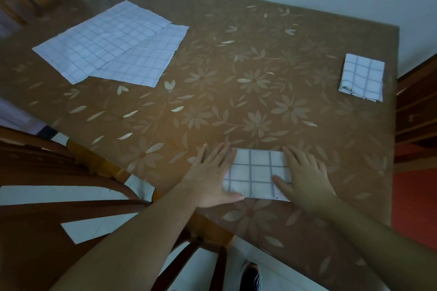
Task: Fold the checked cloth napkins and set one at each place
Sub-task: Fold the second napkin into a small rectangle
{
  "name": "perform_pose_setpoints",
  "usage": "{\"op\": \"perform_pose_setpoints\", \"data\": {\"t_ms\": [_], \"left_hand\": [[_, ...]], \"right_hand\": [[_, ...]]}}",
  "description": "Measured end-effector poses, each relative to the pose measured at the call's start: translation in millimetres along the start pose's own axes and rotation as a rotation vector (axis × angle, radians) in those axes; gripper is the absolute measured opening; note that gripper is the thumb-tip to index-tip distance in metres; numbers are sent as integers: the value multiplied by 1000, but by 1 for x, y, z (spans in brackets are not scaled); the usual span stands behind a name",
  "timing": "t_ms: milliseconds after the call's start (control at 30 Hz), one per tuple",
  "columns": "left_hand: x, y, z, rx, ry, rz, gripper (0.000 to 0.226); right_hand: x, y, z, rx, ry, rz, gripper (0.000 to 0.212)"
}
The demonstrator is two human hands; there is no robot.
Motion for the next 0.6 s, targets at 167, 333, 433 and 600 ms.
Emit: {"op": "perform_pose_setpoints", "data": {"t_ms": [167,333,433,600], "left_hand": [[-16,-2,-15,-111,60,-76,100],[-39,-18,-29,-105,84,-164,82],[-56,-31,-34,-119,55,-242,76],[-81,-61,-55,-216,14,-387,68]], "right_hand": [[25,0,-19,5,-70,117,61],[33,-1,-25,-11,-240,167,68],[24,-4,-31,210,-204,135,49],[9,4,-36,420,-179,230,12]]}}
Point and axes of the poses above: each hand's wrist, its own x-axis towards the middle knuckle, its own z-axis out of the palm, y = z × x, the point moved 4 cm from there along x, towards the middle knuckle, and after that the axes turned 4 degrees about x, right-handed, at the moved point
